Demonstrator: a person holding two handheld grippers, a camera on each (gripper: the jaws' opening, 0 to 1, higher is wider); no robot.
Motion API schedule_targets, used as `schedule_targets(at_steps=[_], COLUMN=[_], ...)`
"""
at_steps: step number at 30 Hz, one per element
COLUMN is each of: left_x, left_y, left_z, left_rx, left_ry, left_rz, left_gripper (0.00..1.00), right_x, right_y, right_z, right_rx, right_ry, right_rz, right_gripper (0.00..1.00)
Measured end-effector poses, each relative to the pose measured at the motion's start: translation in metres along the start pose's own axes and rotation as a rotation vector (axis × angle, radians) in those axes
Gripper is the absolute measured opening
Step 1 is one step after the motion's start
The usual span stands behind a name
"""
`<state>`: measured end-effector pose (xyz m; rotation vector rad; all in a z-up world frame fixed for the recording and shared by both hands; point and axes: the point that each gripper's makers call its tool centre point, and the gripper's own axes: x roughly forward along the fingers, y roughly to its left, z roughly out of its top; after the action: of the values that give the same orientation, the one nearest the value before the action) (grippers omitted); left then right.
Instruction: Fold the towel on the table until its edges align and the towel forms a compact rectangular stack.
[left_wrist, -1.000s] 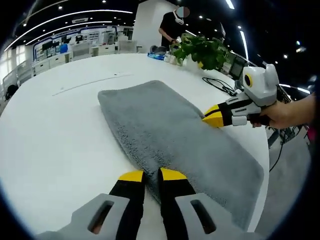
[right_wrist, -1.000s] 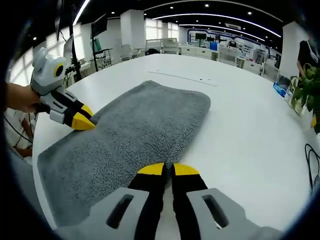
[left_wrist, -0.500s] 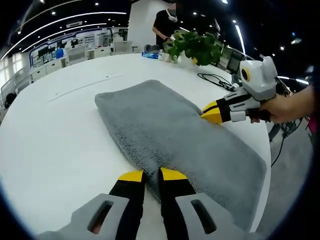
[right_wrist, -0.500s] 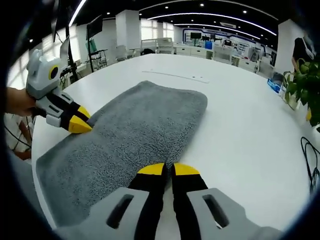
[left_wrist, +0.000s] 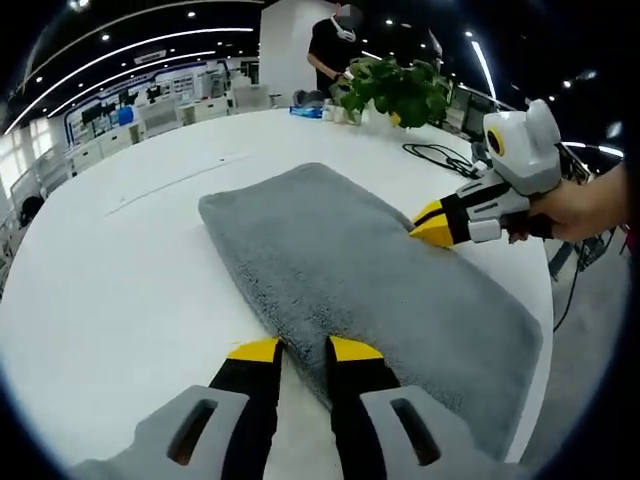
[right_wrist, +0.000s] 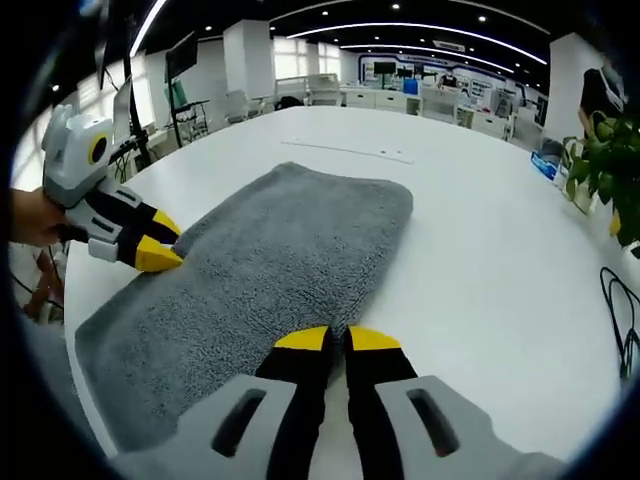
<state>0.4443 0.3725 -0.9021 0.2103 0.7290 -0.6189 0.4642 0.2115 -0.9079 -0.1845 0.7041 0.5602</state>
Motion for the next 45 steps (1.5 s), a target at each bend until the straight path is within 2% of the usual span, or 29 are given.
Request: schedule_targets(at_steps=[2, 5, 9, 12, 14, 16, 21, 29, 33, 37, 41, 43, 45], left_x=[-0.006, -0.012, -0.020, -0.027, -0.031, -0.038, -0.051, -0.061, -0.068, -0.071, -0.075, -0.075, -0.074], left_y=[-0.003, -0.011, -0.020, -0.030, -0.037, -0.045, -0.068, -0.098, -0.115, -0.125, -0.134, -0.136, -0.137], left_z=[0.008, 0.016, 0.017, 0.010, 0.008, 0.007, -0.002, -0.020, -0.028, -0.037, -0.045, -0.052, -0.059], left_rx=[0.000, 0.032, 0.095, 0.167, 0.189, 0.253, 0.306, 0.332, 0.376, 0.384, 0.427, 0.489, 0.517], left_ry=[-0.031, -0.055, -0.051, -0.013, -0.012, -0.036, -0.040, 0.000, 0.003, 0.007, 0.014, 0.034, 0.054], left_rz=[-0.012, -0.031, -0.043, -0.061, -0.072, -0.067, -0.108, -0.205, -0.259, -0.271, -0.284, -0.289, -0.292], left_gripper=[0.27, 0.32, 0.35, 0.35, 0.36, 0.40, 0.43, 0.39, 0.39, 0.38, 0.35, 0.35, 0.35], right_x=[-0.003, -0.010, -0.021, -0.028, -0.033, -0.042, -0.057, -0.078, -0.089, -0.096, -0.103, -0.105, -0.108], right_y=[-0.002, 0.005, 0.014, 0.020, 0.025, 0.028, 0.039, 0.056, 0.066, 0.076, 0.093, 0.102, 0.112], right_z=[0.003, 0.007, 0.003, 0.000, 0.000, 0.002, -0.002, -0.028, -0.035, -0.041, -0.046, -0.047, -0.050], right_rx=[0.001, -0.008, -0.046, -0.059, -0.078, -0.092, -0.107, -0.154, -0.198, -0.252, -0.298, -0.307, -0.317], right_ry=[-0.005, -0.027, -0.035, -0.038, -0.041, -0.068, -0.092, -0.052, -0.043, -0.024, -0.017, -0.023, -0.030], right_rz=[0.008, 0.046, 0.079, 0.094, 0.107, 0.104, 0.131, 0.159, 0.183, 0.209, 0.250, 0.281, 0.323], right_gripper=[0.09, 0.18, 0.22, 0.25, 0.24, 0.23, 0.24, 0.27, 0.27, 0.26, 0.26, 0.26, 0.26])
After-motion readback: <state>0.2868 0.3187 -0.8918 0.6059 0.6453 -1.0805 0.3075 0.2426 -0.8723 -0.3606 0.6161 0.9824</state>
